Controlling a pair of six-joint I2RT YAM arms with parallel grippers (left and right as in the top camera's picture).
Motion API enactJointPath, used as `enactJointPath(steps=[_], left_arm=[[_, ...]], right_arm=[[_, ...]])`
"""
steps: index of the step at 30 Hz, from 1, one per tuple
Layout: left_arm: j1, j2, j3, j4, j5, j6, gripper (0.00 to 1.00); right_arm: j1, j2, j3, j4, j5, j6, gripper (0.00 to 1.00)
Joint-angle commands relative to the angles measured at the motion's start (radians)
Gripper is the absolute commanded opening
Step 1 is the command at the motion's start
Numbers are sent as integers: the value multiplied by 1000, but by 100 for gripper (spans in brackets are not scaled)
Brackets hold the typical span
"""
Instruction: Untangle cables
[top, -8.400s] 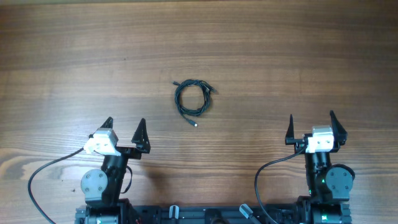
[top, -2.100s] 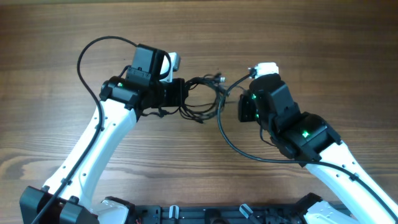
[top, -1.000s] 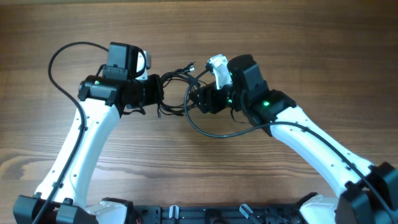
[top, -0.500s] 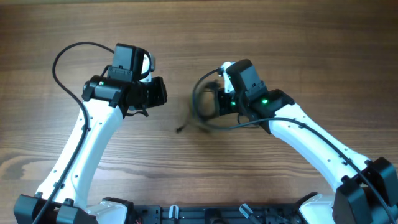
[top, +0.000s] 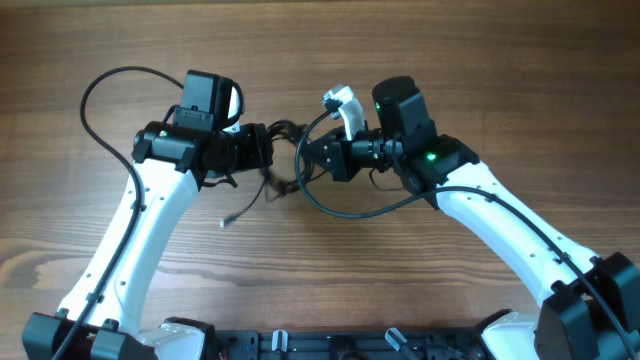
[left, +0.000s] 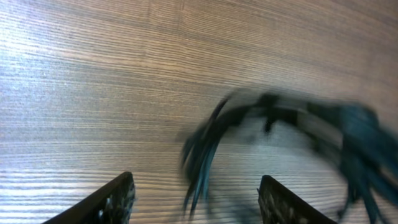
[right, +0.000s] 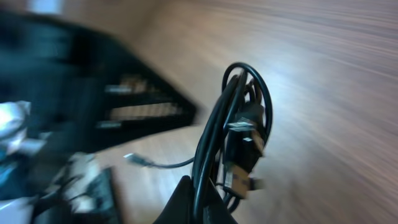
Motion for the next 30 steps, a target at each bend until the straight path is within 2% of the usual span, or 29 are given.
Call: enactJointPath(steps=[1,3,4,5,6,7,9,10,11,12,13,15,16,17,18,20,30], left_arm=[[-1,-22,10,6,-5,2,70],[-1,-22,10,11,-5,2,69],[-1,-22,10,14,-5,1,63],[-1,-22,10,15,-5,1,43],[-1,-22,10,18,-5,1,18],[-1,-22,10,20,-5,1,4],[-1,-22,10,26,-5,1,4],[-1,-22,10,30,-1,0,14],[-1,-22,10,34,7,-1,28],[-1,-22,10,37,13,-3,34],[-1,-22,10,38,24,-3,35],[-1,-22,10,37,29,-3,27],[-1,-22,10,37,29,-3,20],[-1,-22,10,36,29,-3,19],[-1,-22,10,34,29,-3,23],[-1,-22,10,29,32,-3,37],[-1,-22,10,13,78,-2,40]], right_arm=[[2,-37,42,-4,-160,-34,4],[2,-63,42,-17,-162,-31,4],[2,-79,42,-22,-171,-30,4],[2,-92,42,-25,-180,-29,4],[2,-113,42,-26,-186,-24,4],[2,-126,42,-26,-185,-13,4],[2,-155,42,-25,-185,-6,4],[2,-168,42,-25,-185,-7,4],[2,-183,42,-25,-184,-7,4],[2,-189,42,-26,-182,-6,4],[2,-191,42,-26,-182,-6,4],[2,-191,42,-33,-182,1,4],[2,-191,42,-40,-182,0,4],[2,-191,42,-49,-182,0,4],[2,-191,42,-55,-181,-4,4],[2,-191,42,-60,-158,-6,4],[2,-188,42,-151,91,-45,4]])
